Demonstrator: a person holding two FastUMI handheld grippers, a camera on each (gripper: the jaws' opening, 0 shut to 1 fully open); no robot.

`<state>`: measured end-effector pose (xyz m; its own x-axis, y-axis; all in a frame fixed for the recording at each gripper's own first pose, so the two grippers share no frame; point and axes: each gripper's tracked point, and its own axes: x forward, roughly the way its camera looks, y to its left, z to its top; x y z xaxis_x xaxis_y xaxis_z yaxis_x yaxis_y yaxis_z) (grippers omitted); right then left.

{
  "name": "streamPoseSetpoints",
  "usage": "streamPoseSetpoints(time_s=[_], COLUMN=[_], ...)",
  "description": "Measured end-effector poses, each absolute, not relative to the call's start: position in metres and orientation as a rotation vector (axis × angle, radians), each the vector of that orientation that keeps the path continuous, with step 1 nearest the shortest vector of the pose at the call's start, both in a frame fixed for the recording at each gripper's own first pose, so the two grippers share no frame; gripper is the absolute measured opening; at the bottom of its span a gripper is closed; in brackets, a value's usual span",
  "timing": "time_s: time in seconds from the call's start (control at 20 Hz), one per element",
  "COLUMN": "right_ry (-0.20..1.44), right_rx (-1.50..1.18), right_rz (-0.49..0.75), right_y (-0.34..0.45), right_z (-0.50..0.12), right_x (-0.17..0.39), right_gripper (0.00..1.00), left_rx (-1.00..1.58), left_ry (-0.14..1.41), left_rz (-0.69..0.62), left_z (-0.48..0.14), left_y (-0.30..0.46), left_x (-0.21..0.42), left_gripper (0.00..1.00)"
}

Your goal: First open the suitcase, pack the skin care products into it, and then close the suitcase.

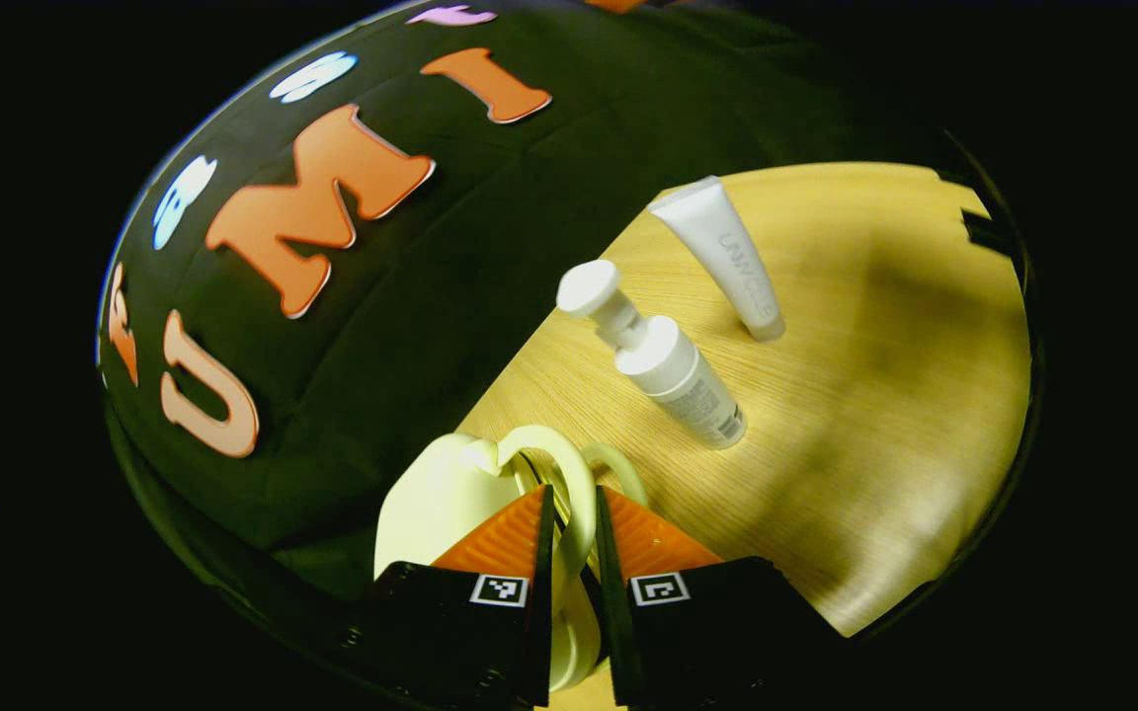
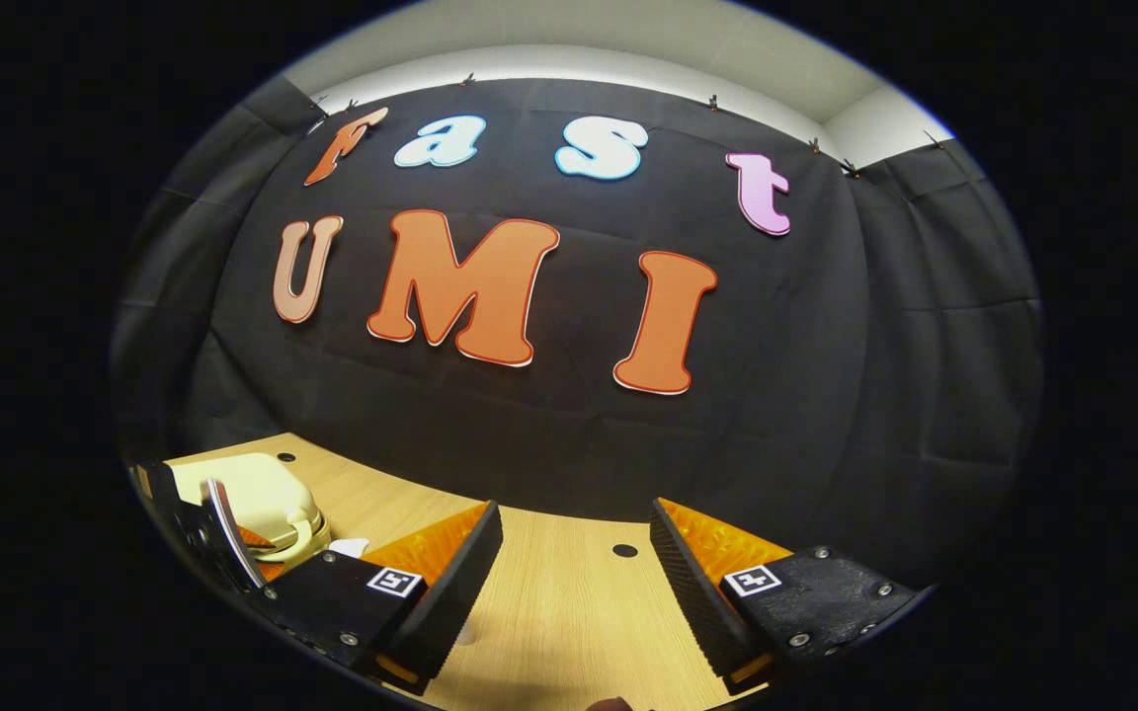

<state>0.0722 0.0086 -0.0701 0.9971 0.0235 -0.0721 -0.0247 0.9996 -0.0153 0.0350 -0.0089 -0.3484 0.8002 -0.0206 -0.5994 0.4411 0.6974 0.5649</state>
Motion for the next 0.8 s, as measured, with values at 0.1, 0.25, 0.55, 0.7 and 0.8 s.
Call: streamPoseSetpoints(time_s=[0.1,0.25,0.55,0.7,0.8], right_ry=[0.067,0.065,0.055,0.048,0.047], right_rx=[-0.018,-0.016,-0.016,-0.024,-0.025], right_rz=[0.02,0.019,0.027,0.032,0.035], right_y=[0.011,0.02,0.039,0.048,0.055], right_z=[-0.067,-0.064,-0.056,-0.051,-0.049], right_x=[0.074,0.079,0.085,0.091,0.095], right_gripper=[0.95,0.95,0.95,0.95,0.95], left_rx=[0.624,0.457,0.339,0.233,0.185], left_ry=[0.626,0.634,0.553,0.525,0.491], left_rz=[-0.242,-0.207,-0.13,-0.083,-0.036], left_z=[-0.335,-0.32,-0.266,-0.233,-0.207], left_y=[-0.006,0.002,0.04,0.07,0.101], left_x=[0.042,0.053,0.08,0.086,0.091], left_gripper=[0.24,0.24,0.1,0.1,0.09])
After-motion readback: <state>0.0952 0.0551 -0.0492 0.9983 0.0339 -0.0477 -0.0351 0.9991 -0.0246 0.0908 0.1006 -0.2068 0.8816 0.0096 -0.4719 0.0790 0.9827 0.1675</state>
